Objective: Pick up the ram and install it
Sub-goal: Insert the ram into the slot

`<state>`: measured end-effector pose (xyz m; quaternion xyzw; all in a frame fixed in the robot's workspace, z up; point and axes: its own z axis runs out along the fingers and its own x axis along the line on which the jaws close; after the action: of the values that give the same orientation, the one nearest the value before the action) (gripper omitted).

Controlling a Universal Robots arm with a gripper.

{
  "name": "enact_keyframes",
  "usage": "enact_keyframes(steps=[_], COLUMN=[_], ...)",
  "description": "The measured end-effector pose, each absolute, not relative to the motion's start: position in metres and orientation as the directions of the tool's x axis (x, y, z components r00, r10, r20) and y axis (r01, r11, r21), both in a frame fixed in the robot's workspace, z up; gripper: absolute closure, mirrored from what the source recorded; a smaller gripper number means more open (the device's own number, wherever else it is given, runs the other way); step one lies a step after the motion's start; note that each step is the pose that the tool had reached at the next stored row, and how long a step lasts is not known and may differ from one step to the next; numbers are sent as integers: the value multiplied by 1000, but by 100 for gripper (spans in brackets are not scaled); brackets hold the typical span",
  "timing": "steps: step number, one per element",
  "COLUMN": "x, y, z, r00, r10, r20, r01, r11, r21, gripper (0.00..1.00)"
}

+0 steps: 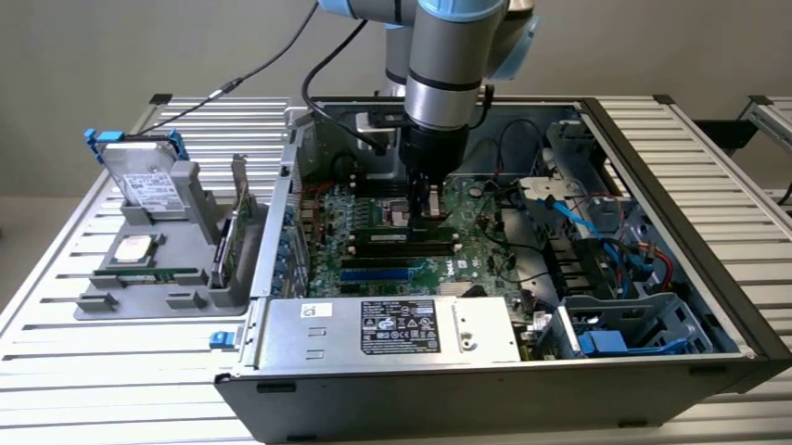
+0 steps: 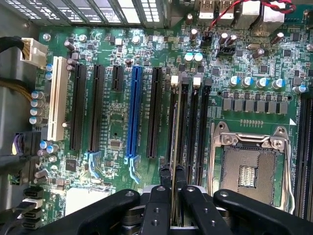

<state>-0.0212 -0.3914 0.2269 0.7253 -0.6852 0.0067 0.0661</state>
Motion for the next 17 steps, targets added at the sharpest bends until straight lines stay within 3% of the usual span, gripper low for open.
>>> enact_keyframes(steps=[17], x=[-20], y=[-394], z=[225], r00=[72], r10=[-992], r20=[100], r01=[-994], r11=[-64], r21=[85], gripper=[86])
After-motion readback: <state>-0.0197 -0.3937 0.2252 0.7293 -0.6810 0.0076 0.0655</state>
